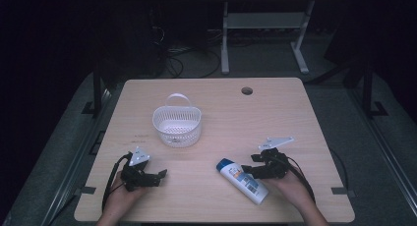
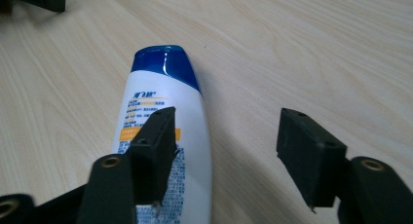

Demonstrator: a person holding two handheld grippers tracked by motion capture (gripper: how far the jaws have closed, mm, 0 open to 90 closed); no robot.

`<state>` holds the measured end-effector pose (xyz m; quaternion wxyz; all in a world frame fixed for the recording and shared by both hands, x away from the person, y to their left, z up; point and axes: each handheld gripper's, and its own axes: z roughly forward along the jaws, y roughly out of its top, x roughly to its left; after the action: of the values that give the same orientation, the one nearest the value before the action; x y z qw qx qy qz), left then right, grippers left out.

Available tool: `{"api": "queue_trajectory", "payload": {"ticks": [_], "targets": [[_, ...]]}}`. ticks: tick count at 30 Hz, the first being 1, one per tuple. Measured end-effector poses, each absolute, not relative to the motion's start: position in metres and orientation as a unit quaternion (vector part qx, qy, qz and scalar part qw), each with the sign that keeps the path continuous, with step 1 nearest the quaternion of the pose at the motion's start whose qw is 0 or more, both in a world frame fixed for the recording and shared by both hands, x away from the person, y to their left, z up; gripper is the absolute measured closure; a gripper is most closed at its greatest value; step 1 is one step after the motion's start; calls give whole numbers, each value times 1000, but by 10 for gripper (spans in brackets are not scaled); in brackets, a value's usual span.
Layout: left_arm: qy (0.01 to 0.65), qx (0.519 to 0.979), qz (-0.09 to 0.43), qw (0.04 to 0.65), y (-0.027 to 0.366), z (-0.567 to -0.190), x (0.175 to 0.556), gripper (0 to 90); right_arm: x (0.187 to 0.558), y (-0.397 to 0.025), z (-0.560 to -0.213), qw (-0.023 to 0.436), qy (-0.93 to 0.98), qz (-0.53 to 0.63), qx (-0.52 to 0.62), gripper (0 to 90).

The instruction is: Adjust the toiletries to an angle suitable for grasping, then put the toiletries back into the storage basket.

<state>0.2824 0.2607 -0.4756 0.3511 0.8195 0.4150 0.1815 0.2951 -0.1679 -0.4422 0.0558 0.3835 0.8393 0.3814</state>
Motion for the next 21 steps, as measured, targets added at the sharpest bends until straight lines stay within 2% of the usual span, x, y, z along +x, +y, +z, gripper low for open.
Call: {"api": "queue_trajectory", "payload": {"ticks": [9,13,21], "targets": [[415,820,181,351,261,-475,282,132,296,-163,-434,51,846,377,374,274],[415,820,181,351,261,-475,282,132,300,-154,-430,43,850,375,367,193],[415,820,181,350,261,-475,282,132,304,-130,-426,35,870,353,343,147]]}}
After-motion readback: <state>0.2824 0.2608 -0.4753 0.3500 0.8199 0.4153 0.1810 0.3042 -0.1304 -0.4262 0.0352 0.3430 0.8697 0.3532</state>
